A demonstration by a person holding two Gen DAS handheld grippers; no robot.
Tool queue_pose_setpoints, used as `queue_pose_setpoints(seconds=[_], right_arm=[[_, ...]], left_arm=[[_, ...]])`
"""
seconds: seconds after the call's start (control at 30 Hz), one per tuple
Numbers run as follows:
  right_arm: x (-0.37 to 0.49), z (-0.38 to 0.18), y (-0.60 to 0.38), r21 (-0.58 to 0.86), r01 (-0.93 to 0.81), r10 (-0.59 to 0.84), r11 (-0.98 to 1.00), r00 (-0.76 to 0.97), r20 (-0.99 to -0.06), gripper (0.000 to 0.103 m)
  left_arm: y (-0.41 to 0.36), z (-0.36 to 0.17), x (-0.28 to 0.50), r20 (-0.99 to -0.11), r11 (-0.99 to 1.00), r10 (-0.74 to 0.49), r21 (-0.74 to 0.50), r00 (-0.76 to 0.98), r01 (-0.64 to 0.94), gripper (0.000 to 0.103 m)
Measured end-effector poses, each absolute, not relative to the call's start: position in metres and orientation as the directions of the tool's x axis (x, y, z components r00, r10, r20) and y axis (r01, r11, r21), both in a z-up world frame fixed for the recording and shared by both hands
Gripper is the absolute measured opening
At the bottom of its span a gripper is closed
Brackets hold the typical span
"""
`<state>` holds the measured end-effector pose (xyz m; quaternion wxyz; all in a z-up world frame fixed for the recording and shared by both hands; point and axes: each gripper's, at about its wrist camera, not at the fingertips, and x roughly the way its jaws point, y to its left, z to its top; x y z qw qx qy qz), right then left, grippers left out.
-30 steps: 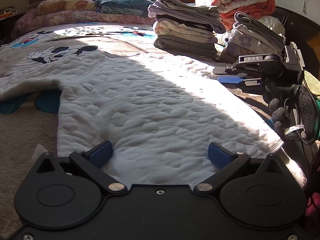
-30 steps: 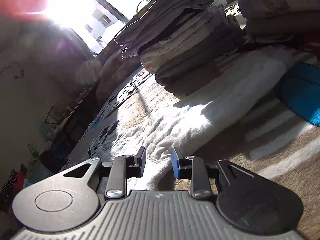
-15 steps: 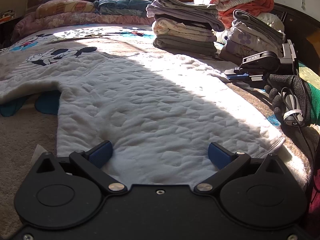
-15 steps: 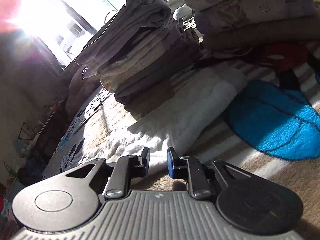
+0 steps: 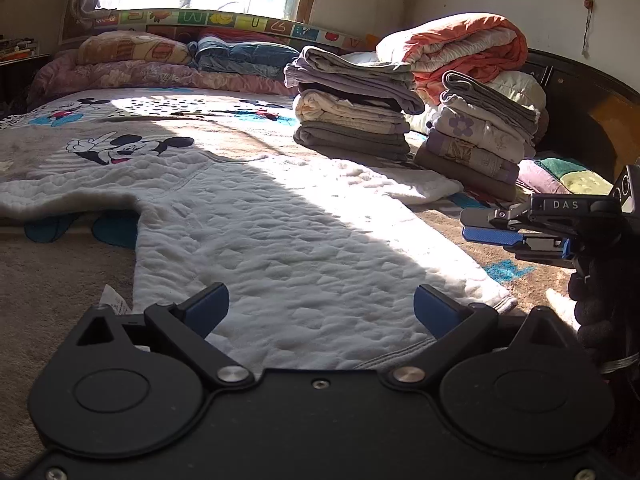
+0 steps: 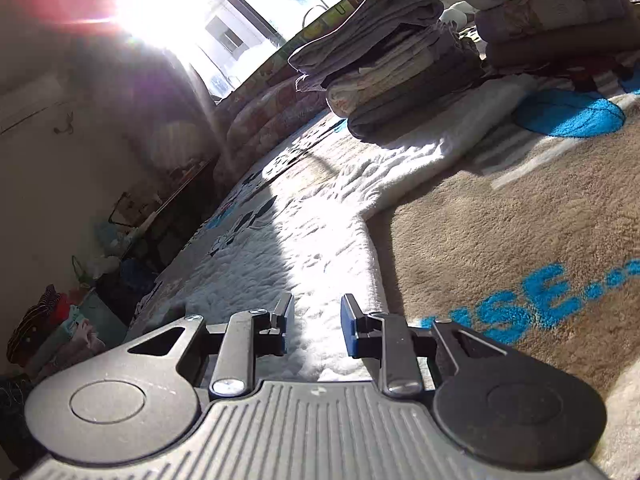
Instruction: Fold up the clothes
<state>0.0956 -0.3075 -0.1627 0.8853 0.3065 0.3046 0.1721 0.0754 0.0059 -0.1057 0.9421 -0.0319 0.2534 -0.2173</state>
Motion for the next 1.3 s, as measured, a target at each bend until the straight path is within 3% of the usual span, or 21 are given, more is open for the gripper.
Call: queue_pose_setpoints(seconds=[0.03,0.1,0.17,0.3,0.4,0.47,0.6,0.67,0.73,0.83,1.1,1.2,1.3], right_arm=[[0.089,-0.172,-0.309,0.645,-0.114,0.475,0.755,0.773,-0.420,0.009],[0.084,-0.170,-0.315,0.677,-0.092,0.471,0.730,0.786,-0.401,0.005],[0.080,-0.163,-0.314,0.662,-0.105,0.466,0.742,0.791,-0.397,0.012],[0.074,-0.161,-0.311,0.635,-0.109,0.459,0.764,0.785,-0.417,0.013],[0.071,-0.154,-0.306,0.604,-0.113,0.438,0.789,0.793,-0.424,0.013],[0.068,-0.147,-0.300,0.569,-0.143,0.429,0.810,0.805,-0.409,0.020],[0.065,-0.139,-0.290,0.507,-0.203,0.430,0.838,0.818,-0.383,0.024],[0.074,-0.148,-0.284,0.478,-0.161,0.415,0.863,0.766,-0.490,0.029],[0.074,-0.149,-0.289,0.513,-0.154,0.434,0.845,0.758,-0.487,0.028],[0.070,-0.146,-0.294,0.538,-0.162,0.449,0.827,0.766,-0.460,0.029],[0.071,-0.136,-0.298,0.552,-0.233,0.474,0.801,0.810,-0.346,0.032],[0.082,-0.137,-0.307,0.608,-0.220,0.489,0.763,0.812,-0.320,0.034],[0.108,-0.142,-0.339,0.714,-0.140,0.453,0.686,0.850,-0.269,0.044]], left_arm=[[0.008,-0.104,0.071,-0.451,0.912,-0.408,-0.155,0.794,0.381,0.101],[0.013,-0.101,0.062,-0.422,0.929,-0.368,-0.120,0.829,0.351,0.101],[0.021,-0.100,0.056,-0.398,0.940,-0.337,-0.094,0.853,0.327,0.101],[0.030,-0.106,0.051,-0.401,0.943,-0.321,-0.051,0.858,0.329,0.101],[0.020,-0.135,0.064,-0.596,0.937,-0.286,-0.009,0.750,0.350,0.099],[0.014,-0.136,0.053,-0.573,0.931,-0.264,0.058,0.776,0.360,0.097],[0.011,-0.112,0.036,-0.470,0.934,-0.307,0.019,0.828,0.357,0.097],[0.007,-0.126,0.049,-0.578,0.938,-0.280,0.005,0.767,0.346,0.097],[0.003,-0.142,0.058,-0.650,0.934,-0.257,0.025,0.715,0.358,0.099],[-0.005,-0.129,0.055,-0.630,0.932,-0.256,0.039,0.733,0.359,0.099],[0.011,-0.095,0.056,-0.444,0.974,-0.224,-0.064,0.867,0.218,0.094],[0.011,-0.087,0.068,-0.465,0.980,-0.197,-0.092,0.863,0.174,0.094],[0.000,-0.085,0.079,-0.491,0.972,-0.235,-0.114,0.839,0.206,0.094]])
